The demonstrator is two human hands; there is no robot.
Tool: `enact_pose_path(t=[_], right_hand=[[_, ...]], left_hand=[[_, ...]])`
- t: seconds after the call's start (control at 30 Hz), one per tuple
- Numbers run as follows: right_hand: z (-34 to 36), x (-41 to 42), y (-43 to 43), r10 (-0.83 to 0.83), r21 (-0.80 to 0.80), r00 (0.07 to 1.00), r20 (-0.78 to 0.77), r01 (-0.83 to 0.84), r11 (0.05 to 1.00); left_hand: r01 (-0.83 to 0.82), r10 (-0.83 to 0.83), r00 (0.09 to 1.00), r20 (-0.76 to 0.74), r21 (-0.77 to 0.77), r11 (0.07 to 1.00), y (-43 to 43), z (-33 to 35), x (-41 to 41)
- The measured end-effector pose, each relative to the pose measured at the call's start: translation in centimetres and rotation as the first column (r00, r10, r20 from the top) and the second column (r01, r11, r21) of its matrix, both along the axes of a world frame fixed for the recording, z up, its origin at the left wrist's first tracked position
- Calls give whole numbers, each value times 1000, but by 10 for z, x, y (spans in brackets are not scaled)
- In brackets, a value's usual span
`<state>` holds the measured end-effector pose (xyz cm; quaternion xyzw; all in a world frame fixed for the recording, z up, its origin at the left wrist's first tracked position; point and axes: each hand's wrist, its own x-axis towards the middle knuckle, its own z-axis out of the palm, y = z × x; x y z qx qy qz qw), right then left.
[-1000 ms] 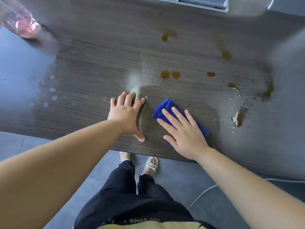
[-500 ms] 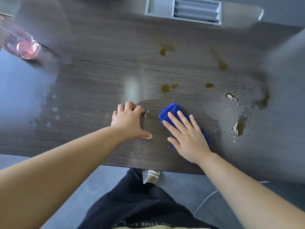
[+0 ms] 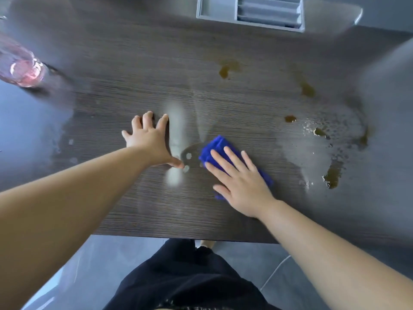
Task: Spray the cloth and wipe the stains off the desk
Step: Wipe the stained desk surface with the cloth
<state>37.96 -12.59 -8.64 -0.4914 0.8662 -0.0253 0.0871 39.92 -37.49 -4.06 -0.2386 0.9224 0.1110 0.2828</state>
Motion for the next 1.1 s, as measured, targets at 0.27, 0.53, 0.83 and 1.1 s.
enact_pose_path(t=[0.27,0.53,0.83,1.1], right_hand=[[-2,-69,-71,-623,8,782,8,623,782],[-2,-15,-28,174,-33,982,-74,-176,984],[-8,-64,-119,-570,-46,820,-62,568,822],[-6,-84,-32,313,-16,945,-97,-316,949]], left_hand=[[31,-30,998,48,-20,999,1,2,-5],[48,-45,997,60,-38,998,3,2,-5],[36,-34,996,85,-19,999,3,5,-8],[47,-46,995,87,-10,999,2,5,-6]])
